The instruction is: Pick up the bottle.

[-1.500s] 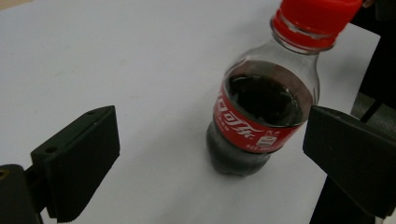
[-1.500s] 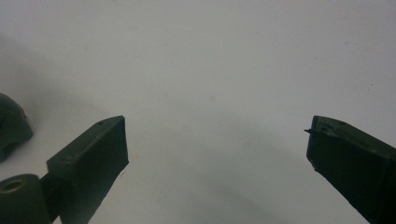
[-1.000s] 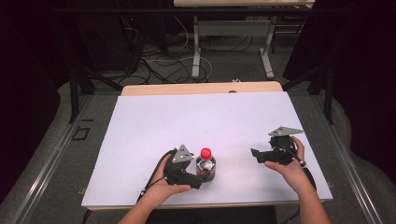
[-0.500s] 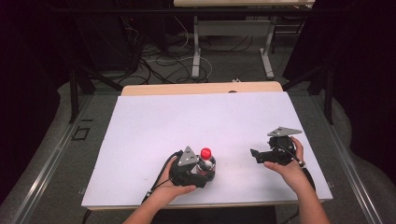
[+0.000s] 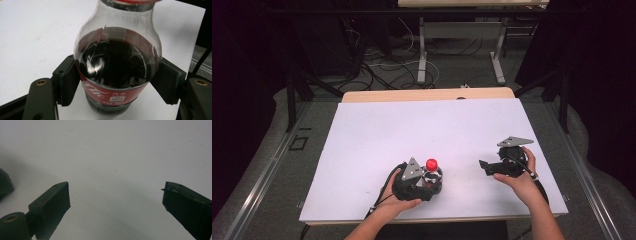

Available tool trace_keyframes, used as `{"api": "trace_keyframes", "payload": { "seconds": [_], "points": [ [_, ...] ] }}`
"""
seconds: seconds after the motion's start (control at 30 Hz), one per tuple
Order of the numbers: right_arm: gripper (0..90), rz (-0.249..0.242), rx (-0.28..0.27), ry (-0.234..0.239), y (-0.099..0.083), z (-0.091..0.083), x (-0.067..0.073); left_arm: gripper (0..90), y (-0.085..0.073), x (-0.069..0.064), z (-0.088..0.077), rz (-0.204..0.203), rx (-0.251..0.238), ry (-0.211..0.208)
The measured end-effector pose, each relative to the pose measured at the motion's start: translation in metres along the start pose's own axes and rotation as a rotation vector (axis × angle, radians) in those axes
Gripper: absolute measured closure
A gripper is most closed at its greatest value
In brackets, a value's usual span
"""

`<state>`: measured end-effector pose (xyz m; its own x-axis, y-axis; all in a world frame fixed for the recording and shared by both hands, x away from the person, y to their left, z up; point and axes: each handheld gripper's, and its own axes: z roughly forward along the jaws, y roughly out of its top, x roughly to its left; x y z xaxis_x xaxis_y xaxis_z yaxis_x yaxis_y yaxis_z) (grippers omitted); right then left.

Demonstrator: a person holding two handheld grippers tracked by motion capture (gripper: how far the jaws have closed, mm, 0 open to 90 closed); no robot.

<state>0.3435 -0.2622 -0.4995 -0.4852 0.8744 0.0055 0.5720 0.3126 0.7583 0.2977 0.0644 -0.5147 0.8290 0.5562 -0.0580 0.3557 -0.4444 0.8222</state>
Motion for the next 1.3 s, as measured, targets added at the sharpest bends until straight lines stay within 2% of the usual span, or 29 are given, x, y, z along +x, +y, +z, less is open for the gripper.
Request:
{"api": "trace_keyframes", "payload": {
  "seconds": [0.03,0.07,0.13,0.17,0.2,0.3,0.37,0.47,0.5,0.53,0.63,0.7,0.9,1.03,1.1,1.23,1.27,1.3],
  "points": [
    [7.1,-0.001,-0.001,0.000,0.000,0.000,0.000,29.8,0.001,0.000,-0.001,0.000,0.008,-0.004],
    [7.1,-0.001,-0.002,0.001,0.000,0.000,0.000,29.8,0.000,-0.001,0.000,-0.010,-0.010,0.004],
    [7.2,0.000,-0.004,0.002,0.000,0.000,0.000,29.9,0.001,0.000,-0.003,-0.006,-0.014,0.007],
    [7.2,0.002,-0.003,0.004,0.000,0.000,0.001,29.9,0.002,0.001,-0.006,-0.006,-0.014,-0.004],
    [7.2,0.003,-0.002,0.001,0.000,0.000,0.001,29.9,0.003,0.001,-0.008,-0.019,-0.009,-0.001],
    [7.2,-0.004,-0.005,0.010,0.000,0.000,0.002,29.8,0.007,0.003,-0.016,-0.017,-0.027,0.025],
    [7.2,-0.007,-0.010,0.011,0.000,0.001,0.003,29.8,0.008,0.004,-0.019,-0.020,-0.034,0.027],
    [8.9,-0.024,-0.023,0.023,0.003,0.000,0.007,29.8,0.012,0.008,-0.031,-0.028,-0.017,0.039],
    [9.5,-0.017,-0.025,0.024,0.003,-0.001,0.010,29.8,0.012,0.010,-0.034,-0.026,-0.018,0.040],
    [10.0,-0.028,-0.036,0.032,0.004,-0.001,0.011,29.8,0.013,0.012,-0.036,-0.042,-0.021,0.048],
    [10.1,-0.047,-0.044,0.058,0.007,0.000,0.016,29.8,0.013,0.016,-0.040,-0.049,-0.032,0.074],
    [10.5,-0.054,-0.049,0.071,0.010,0.000,0.021,29.7,0.014,0.020,-0.043,-0.050,-0.028,0.074],
    [12.5,-0.071,-0.064,0.104,0.023,0.001,0.032,29.6,0.021,0.028,-0.049,-0.046,-0.044,0.093],
    [14.3,-0.078,-0.097,0.122,0.035,-0.002,0.042,29.6,0.029,0.035,-0.049,-0.049,-0.045,0.075],
    [14.3,-0.091,-0.109,0.136,0.042,-0.003,0.047,29.5,0.032,0.037,-0.048,-0.061,-0.066,0.084],
    [14.7,-0.127,-0.127,0.161,0.058,-0.007,0.059,29.5,0.036,0.042,-0.046,-0.047,-0.041,0.090],
    [14.7,-0.129,-0.134,0.178,0.062,-0.008,0.062,29.5,0.036,0.043,-0.045,-0.048,-0.049,0.099],
    [14.8,-0.143,-0.139,0.195,0.066,-0.008,0.065,29.5,0.037,0.044,-0.045,-0.053,-0.041,0.084]
  ]
}}
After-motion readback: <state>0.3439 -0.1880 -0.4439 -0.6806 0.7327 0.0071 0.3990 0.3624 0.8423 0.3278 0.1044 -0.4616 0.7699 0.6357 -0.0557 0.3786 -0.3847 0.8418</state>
